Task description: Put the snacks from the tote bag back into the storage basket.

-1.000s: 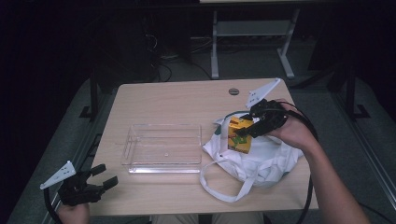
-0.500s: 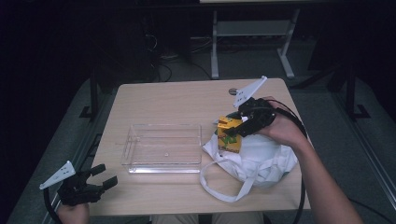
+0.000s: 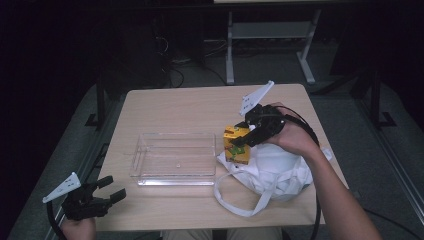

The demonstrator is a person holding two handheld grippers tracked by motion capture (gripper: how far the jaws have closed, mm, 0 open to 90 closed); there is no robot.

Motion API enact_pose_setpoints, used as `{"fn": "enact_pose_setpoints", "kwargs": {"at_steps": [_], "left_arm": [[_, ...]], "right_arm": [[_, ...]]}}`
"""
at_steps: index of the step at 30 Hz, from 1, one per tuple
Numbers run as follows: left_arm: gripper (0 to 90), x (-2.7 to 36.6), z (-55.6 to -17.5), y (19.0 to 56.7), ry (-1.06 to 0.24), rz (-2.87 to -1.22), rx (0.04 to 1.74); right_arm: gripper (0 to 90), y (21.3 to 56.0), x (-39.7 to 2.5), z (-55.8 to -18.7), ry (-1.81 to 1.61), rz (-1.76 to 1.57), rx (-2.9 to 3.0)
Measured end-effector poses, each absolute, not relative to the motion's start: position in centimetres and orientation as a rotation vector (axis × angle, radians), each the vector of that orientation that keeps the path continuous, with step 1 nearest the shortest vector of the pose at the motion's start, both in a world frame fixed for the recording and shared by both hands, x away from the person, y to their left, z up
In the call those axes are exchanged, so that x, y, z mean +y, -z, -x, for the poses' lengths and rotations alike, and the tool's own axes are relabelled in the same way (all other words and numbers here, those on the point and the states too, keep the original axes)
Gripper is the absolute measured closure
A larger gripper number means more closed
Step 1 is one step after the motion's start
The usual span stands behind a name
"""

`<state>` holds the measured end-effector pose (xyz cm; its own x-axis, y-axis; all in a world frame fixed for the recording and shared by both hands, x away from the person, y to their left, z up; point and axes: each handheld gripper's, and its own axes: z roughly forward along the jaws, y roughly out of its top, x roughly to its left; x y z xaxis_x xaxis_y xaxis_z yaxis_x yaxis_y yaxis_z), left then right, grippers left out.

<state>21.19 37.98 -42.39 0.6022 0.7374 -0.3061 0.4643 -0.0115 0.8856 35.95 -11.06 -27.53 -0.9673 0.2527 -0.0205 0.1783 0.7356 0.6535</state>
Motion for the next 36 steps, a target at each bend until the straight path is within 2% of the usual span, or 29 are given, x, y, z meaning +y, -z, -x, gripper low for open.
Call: {"fn": "enact_pose_setpoints", "kwargs": {"at_steps": [36], "left_arm": [[12.6, 38.1, -21.2, 42.4, -0.291, -1.652, 1.011]], "right_arm": [[51.5, 28.0, -7.0, -36.3, -1.050, -0.243, 2.871]]}}
